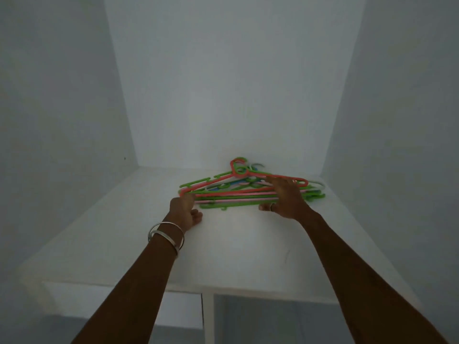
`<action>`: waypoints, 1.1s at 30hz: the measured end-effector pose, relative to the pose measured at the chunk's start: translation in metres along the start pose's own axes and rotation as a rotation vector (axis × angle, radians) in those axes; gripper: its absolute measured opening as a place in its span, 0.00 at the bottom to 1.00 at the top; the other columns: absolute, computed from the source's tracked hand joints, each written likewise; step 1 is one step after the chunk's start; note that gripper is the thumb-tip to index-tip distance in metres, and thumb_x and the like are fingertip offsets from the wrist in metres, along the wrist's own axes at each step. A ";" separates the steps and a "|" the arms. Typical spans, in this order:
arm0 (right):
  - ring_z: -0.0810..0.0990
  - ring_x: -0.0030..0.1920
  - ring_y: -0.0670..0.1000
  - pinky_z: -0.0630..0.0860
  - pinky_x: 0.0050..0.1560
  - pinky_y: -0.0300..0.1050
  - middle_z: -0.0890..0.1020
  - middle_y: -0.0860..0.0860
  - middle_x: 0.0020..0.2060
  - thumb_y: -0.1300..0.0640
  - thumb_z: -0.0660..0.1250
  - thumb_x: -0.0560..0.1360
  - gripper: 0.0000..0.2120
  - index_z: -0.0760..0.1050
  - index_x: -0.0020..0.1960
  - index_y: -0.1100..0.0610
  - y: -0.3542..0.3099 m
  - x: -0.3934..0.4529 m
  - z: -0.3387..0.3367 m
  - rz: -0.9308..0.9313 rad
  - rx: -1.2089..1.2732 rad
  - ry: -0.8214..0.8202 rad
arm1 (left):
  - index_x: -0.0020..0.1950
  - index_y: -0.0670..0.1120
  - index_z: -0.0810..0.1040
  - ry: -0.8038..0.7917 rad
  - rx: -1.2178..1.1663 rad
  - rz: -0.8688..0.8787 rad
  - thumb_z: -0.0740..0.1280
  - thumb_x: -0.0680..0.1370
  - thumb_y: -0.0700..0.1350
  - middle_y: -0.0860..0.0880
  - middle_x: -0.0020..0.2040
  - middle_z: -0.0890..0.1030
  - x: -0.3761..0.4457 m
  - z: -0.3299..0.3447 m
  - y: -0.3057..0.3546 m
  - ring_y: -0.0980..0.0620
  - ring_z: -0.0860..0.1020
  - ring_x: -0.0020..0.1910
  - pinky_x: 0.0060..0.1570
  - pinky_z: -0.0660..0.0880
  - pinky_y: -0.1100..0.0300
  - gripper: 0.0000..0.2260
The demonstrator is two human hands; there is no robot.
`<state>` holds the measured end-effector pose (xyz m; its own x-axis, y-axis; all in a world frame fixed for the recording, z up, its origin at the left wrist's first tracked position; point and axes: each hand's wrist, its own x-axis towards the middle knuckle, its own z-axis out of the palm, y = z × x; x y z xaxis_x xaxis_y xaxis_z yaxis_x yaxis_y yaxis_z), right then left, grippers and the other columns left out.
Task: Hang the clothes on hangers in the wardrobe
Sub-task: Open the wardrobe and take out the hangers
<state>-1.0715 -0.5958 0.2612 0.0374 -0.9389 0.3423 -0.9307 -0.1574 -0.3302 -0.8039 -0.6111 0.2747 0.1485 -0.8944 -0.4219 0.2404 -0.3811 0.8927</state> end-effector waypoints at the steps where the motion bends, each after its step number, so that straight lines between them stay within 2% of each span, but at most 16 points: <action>1: 0.63 0.71 0.57 0.57 0.70 0.50 0.69 0.55 0.70 0.37 0.75 0.63 0.44 0.65 0.73 0.53 0.005 0.018 -0.003 -0.016 -0.062 -0.048 | 0.54 0.43 0.67 0.010 0.004 0.025 0.63 0.79 0.43 0.41 0.37 0.70 0.010 0.012 0.009 0.47 0.70 0.31 0.27 0.73 0.59 0.07; 3: 0.60 0.73 0.55 0.53 0.73 0.51 0.66 0.53 0.72 0.31 0.71 0.62 0.47 0.62 0.74 0.50 0.013 0.051 0.002 -0.066 -0.142 -0.149 | 0.49 0.43 0.70 0.037 0.001 0.038 0.63 0.79 0.43 0.40 0.39 0.70 0.035 0.031 0.019 0.48 0.70 0.31 0.25 0.71 0.62 0.04; 5: 0.61 0.73 0.55 0.52 0.73 0.51 0.67 0.53 0.72 0.34 0.72 0.65 0.45 0.62 0.75 0.51 0.012 0.062 0.010 -0.117 -0.190 -0.253 | 0.47 0.44 0.71 0.044 0.001 0.011 0.64 0.78 0.42 0.40 0.44 0.72 0.043 0.037 0.025 0.47 0.71 0.34 0.29 0.72 0.59 0.03; 7: 0.69 0.68 0.55 0.62 0.69 0.47 0.73 0.53 0.68 0.36 0.72 0.68 0.38 0.67 0.72 0.51 0.016 0.079 0.019 -0.161 -0.176 -0.333 | 0.54 0.44 0.73 0.054 0.010 -0.021 0.65 0.78 0.43 0.41 0.48 0.74 0.056 0.044 0.029 0.47 0.73 0.35 0.29 0.71 0.57 0.07; 9: 0.76 0.60 0.54 0.70 0.58 0.43 0.78 0.54 0.60 0.40 0.72 0.70 0.29 0.73 0.65 0.53 0.013 0.089 0.023 -0.177 -0.176 -0.363 | 0.58 0.45 0.73 0.067 0.005 -0.049 0.64 0.77 0.44 0.41 0.50 0.75 0.064 0.045 0.033 0.47 0.74 0.36 0.29 0.71 0.57 0.10; 12: 0.77 0.56 0.55 0.68 0.48 0.40 0.79 0.56 0.56 0.46 0.72 0.72 0.23 0.75 0.61 0.59 0.007 0.109 0.030 -0.200 -0.193 -0.416 | 0.54 0.44 0.73 0.098 -0.058 -0.028 0.63 0.77 0.41 0.41 0.45 0.75 0.082 0.047 0.036 0.47 0.74 0.34 0.29 0.72 0.58 0.06; 14: 0.77 0.57 0.56 0.68 0.50 0.42 0.78 0.57 0.56 0.48 0.71 0.73 0.21 0.75 0.59 0.60 0.001 0.114 0.034 -0.223 -0.237 -0.449 | 0.48 0.44 0.72 0.114 -0.117 -0.006 0.63 0.77 0.39 0.42 0.39 0.74 0.086 0.047 0.035 0.49 0.73 0.32 0.30 0.72 0.59 0.01; 18: 0.77 0.55 0.56 0.72 0.52 0.45 0.78 0.57 0.55 0.48 0.71 0.73 0.19 0.74 0.57 0.58 0.000 0.129 0.044 -0.189 -0.243 -0.487 | 0.44 0.43 0.71 0.135 -0.065 0.010 0.62 0.78 0.39 0.42 0.35 0.72 0.104 0.048 0.035 0.48 0.71 0.30 0.31 0.70 0.58 0.03; 20: 0.77 0.55 0.56 0.73 0.53 0.46 0.78 0.56 0.54 0.47 0.70 0.73 0.18 0.74 0.57 0.57 0.000 0.129 0.045 -0.167 -0.237 -0.484 | 0.48 0.40 0.73 0.077 0.028 -0.037 0.62 0.80 0.44 0.40 0.35 0.75 0.106 0.046 0.035 0.45 0.75 0.31 0.30 0.76 0.55 0.07; 22: 0.78 0.55 0.55 0.74 0.53 0.46 0.78 0.55 0.54 0.47 0.69 0.73 0.17 0.74 0.56 0.56 -0.003 0.130 0.048 -0.154 -0.238 -0.458 | 0.48 0.36 0.73 -0.074 0.125 -0.139 0.62 0.80 0.52 0.37 0.34 0.79 0.103 0.045 0.035 0.41 0.79 0.30 0.29 0.80 0.51 0.17; 24: 0.78 0.55 0.55 0.74 0.53 0.46 0.79 0.55 0.54 0.46 0.68 0.74 0.17 0.74 0.56 0.56 -0.008 0.129 0.048 -0.144 -0.237 -0.416 | 0.48 0.31 0.74 -0.217 0.193 -0.235 0.65 0.77 0.58 0.34 0.34 0.81 0.099 0.049 0.032 0.39 0.82 0.30 0.29 0.80 0.47 0.27; 25: 0.78 0.55 0.55 0.73 0.52 0.46 0.79 0.55 0.54 0.46 0.68 0.74 0.16 0.74 0.56 0.56 -0.012 0.130 0.048 -0.139 -0.234 -0.391 | 0.49 0.30 0.73 -0.270 0.186 -0.267 0.67 0.74 0.59 0.32 0.37 0.81 0.097 0.051 0.030 0.38 0.82 0.32 0.32 0.80 0.46 0.29; 27: 0.78 0.54 0.55 0.72 0.50 0.45 0.79 0.54 0.52 0.47 0.68 0.74 0.15 0.75 0.55 0.56 -0.024 0.129 0.042 -0.134 -0.185 -0.342 | 0.53 0.34 0.70 -0.338 0.049 -0.267 0.70 0.72 0.59 0.30 0.48 0.80 0.096 0.059 0.027 0.34 0.82 0.44 0.42 0.80 0.42 0.29; 29: 0.77 0.49 0.53 0.69 0.45 0.43 0.79 0.53 0.46 0.49 0.70 0.74 0.14 0.77 0.53 0.58 -0.037 0.127 0.032 -0.162 -0.076 -0.320 | 0.54 0.40 0.72 -0.324 -0.107 -0.128 0.71 0.72 0.57 0.35 0.53 0.79 0.096 0.070 0.029 0.37 0.79 0.52 0.50 0.76 0.40 0.23; 30: 0.76 0.47 0.52 0.68 0.43 0.42 0.78 0.52 0.44 0.51 0.71 0.74 0.14 0.78 0.53 0.58 -0.045 0.126 0.028 -0.182 -0.023 -0.317 | 0.55 0.42 0.75 -0.283 -0.194 -0.046 0.72 0.73 0.55 0.39 0.54 0.80 0.096 0.076 0.033 0.40 0.79 0.54 0.51 0.75 0.41 0.20; 33: 0.78 0.49 0.54 0.71 0.46 0.43 0.80 0.54 0.48 0.51 0.71 0.74 0.15 0.77 0.56 0.59 -0.063 0.120 0.023 -0.233 0.039 -0.310 | 0.60 0.39 0.76 -0.083 -0.500 0.044 0.73 0.71 0.39 0.40 0.48 0.81 0.101 0.088 0.048 0.43 0.80 0.40 0.44 0.79 0.47 0.18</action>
<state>-0.9997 -0.7056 0.3029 0.3598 -0.9237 0.1318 -0.8702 -0.3831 -0.3099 -0.8618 -0.7406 0.2884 0.0971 -0.9303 -0.3537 0.6686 -0.2023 0.7156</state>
